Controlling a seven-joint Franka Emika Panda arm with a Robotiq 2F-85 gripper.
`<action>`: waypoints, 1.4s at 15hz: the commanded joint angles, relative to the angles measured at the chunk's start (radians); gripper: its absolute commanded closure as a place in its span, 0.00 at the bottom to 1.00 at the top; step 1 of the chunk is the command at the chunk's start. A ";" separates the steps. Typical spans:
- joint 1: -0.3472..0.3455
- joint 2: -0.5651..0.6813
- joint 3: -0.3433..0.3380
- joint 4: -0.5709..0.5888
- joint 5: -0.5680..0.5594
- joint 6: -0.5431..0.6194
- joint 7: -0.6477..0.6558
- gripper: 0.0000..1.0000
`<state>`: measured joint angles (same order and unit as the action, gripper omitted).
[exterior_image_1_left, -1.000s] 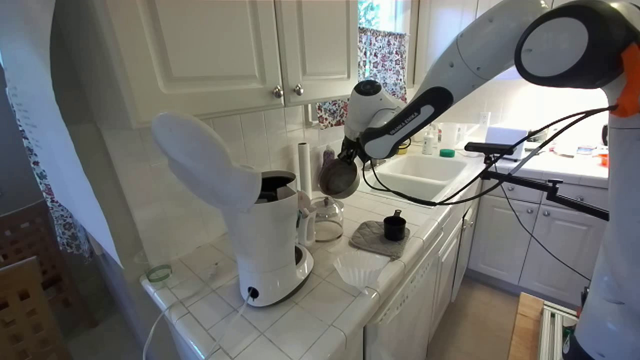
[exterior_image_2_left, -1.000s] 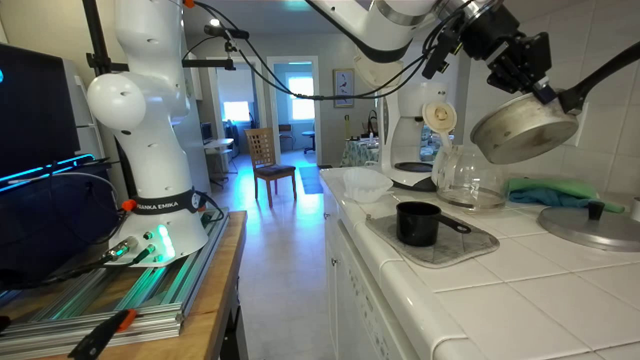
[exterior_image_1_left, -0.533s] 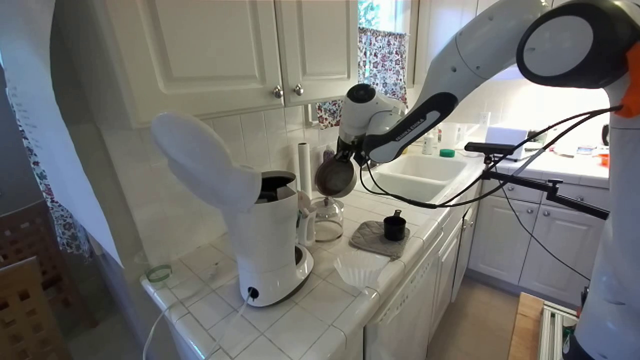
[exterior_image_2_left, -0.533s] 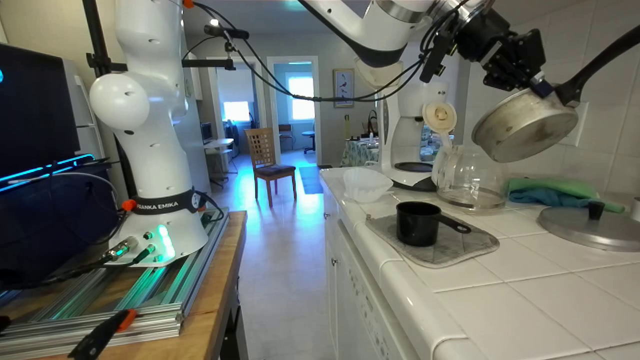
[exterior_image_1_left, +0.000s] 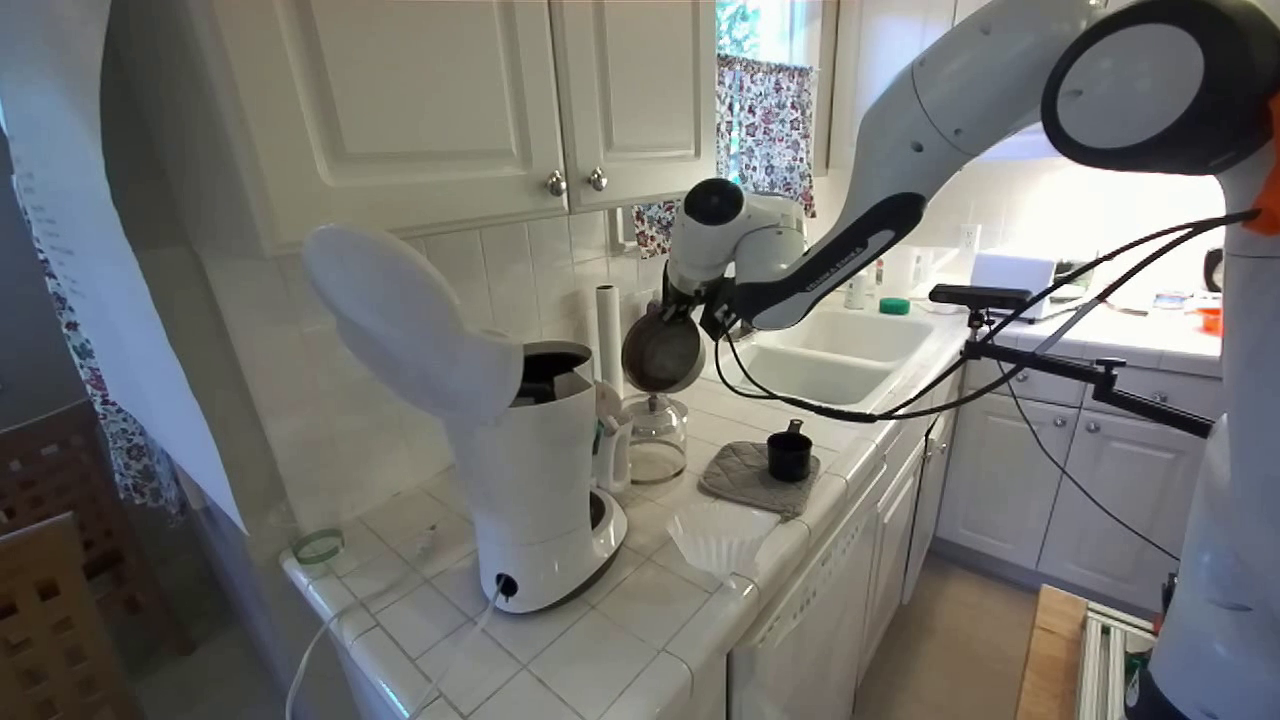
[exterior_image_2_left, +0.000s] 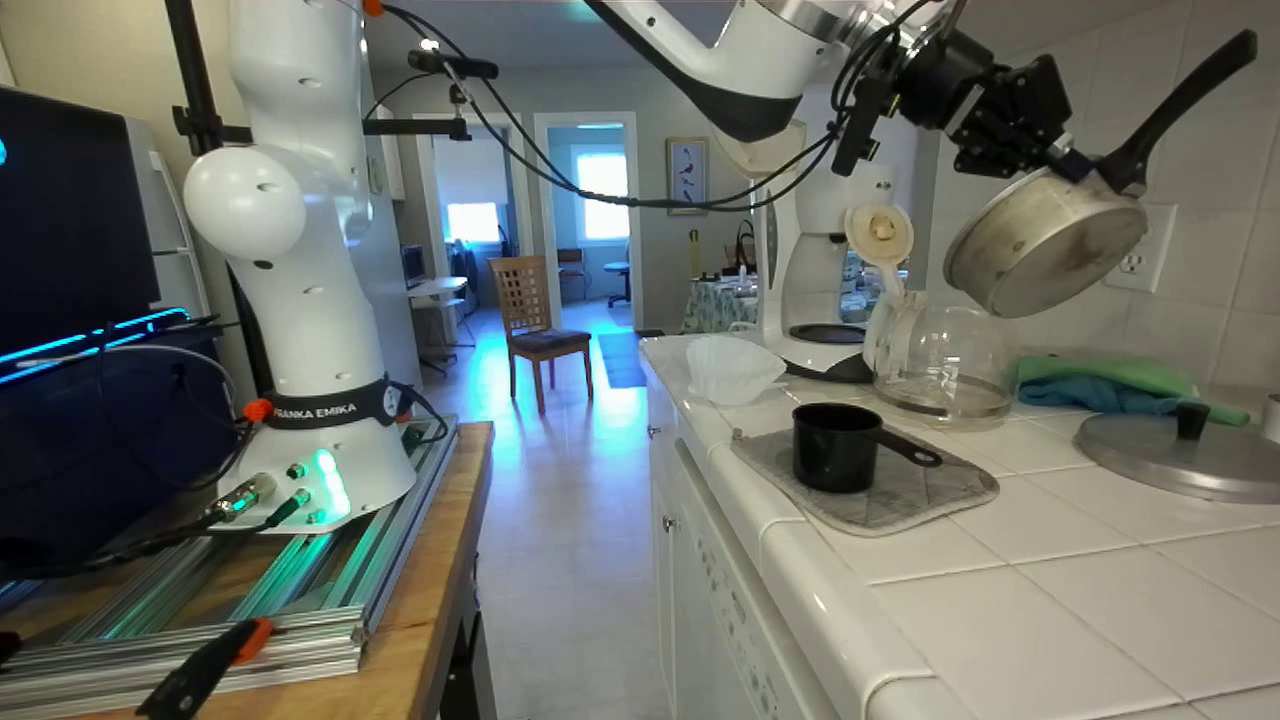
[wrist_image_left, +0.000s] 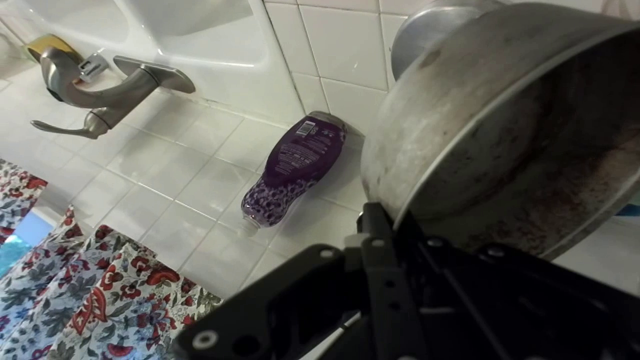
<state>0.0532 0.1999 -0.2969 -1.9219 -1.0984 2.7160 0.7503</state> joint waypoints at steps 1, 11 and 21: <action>0.025 -0.048 -0.016 -0.039 -0.136 -0.007 0.111 0.98; 0.039 -0.086 -0.003 -0.084 -0.397 -0.043 0.341 0.98; 0.072 -0.094 0.011 -0.112 -0.557 -0.120 0.485 0.98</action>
<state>0.1088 0.1430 -0.2901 -2.0044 -1.5969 2.6353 1.1810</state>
